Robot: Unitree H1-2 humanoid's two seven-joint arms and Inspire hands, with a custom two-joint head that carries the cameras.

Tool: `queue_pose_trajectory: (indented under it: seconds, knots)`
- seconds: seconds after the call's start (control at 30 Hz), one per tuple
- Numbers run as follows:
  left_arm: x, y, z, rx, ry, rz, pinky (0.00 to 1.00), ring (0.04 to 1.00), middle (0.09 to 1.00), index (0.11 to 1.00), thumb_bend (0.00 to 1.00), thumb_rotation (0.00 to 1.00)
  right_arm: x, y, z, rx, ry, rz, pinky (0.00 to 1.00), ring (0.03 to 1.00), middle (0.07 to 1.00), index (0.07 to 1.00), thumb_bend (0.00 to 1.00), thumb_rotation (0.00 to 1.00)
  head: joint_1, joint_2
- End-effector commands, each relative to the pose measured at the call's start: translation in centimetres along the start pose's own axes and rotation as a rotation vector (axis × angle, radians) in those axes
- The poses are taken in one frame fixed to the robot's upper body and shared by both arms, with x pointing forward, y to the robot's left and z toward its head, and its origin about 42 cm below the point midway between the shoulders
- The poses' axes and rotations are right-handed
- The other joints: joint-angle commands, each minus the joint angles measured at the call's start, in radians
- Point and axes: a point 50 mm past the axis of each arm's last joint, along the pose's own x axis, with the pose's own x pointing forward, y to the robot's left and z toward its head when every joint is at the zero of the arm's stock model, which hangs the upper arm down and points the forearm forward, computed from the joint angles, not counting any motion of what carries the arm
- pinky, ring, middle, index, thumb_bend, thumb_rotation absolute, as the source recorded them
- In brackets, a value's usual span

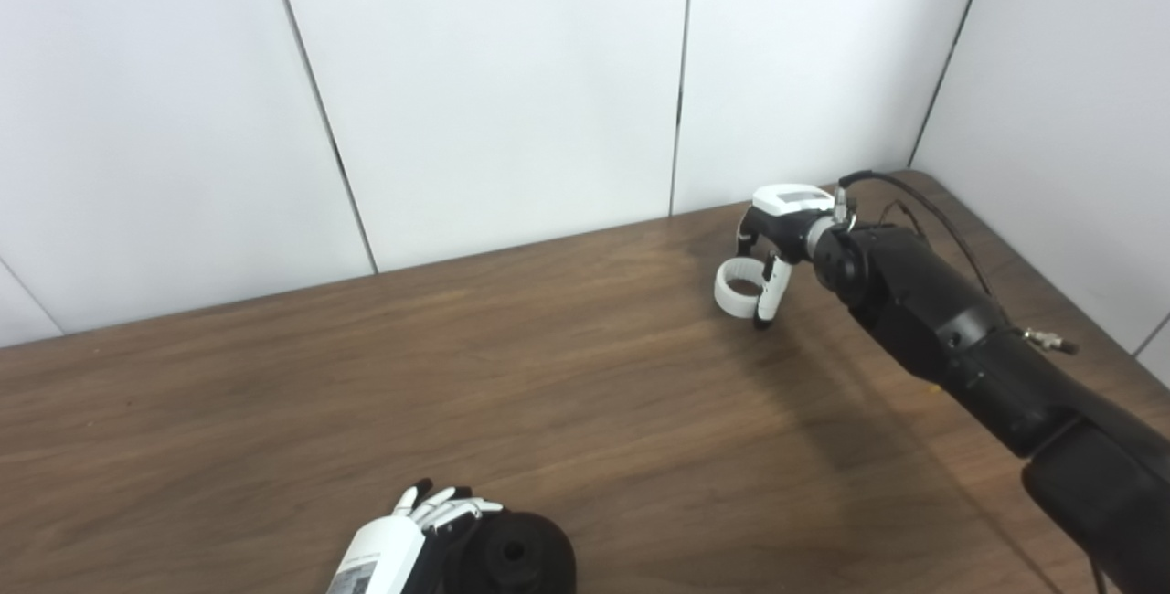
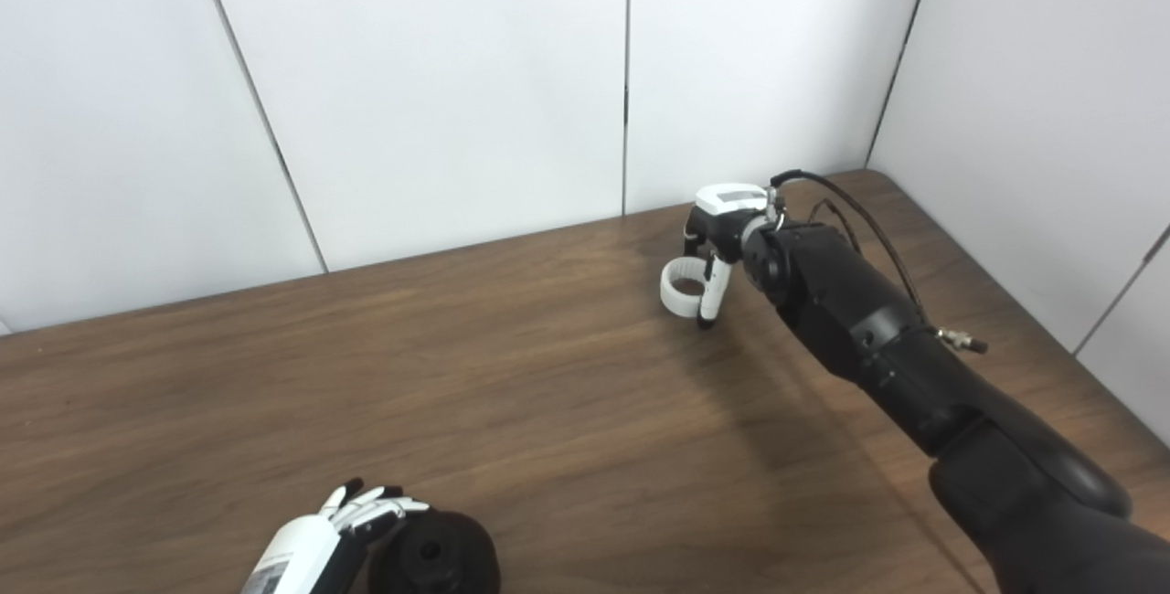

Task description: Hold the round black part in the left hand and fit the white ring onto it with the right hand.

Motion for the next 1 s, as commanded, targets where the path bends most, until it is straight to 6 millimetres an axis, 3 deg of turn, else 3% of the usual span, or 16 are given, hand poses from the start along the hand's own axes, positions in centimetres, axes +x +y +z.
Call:
queue_pose_trajectory:
  seconds: [0.0,0.2,0.5,0.97]
  knots:
    - [-0.1,0.0,0.3,0.009,0.007,-0.023,1.00,0.879,0.783,0.482,0.52,0.06,-0.2,-3.2,-0.2,-0.020,-0.012,-0.094,0.93,0.899,0.805,0.486,0.53,0.14,0.001,0.003]
    - [-0.1,0.0,0.5,0.027,0.003,-0.025,1.00,0.879,0.783,0.482,0.52,0.06,-1.3,-4.3,0.2,-0.024,-0.061,-0.104,0.96,0.913,0.798,0.484,0.53,0.14,0.022,0.018]
    - [0.2,0.0,1.3,0.024,0.000,-0.012,1.00,0.876,0.772,0.481,0.53,0.06,-6.4,-6.8,3.9,-0.121,-0.244,-0.136,0.99,0.933,0.800,0.484,0.53,0.14,0.071,0.049]
    - [0.8,-0.2,2.3,0.057,0.002,-0.017,1.00,0.870,0.770,0.481,0.52,0.06,-14.2,-5.2,10.2,-0.250,-0.558,-0.134,0.97,0.909,0.779,0.484,0.53,0.14,0.155,0.085]
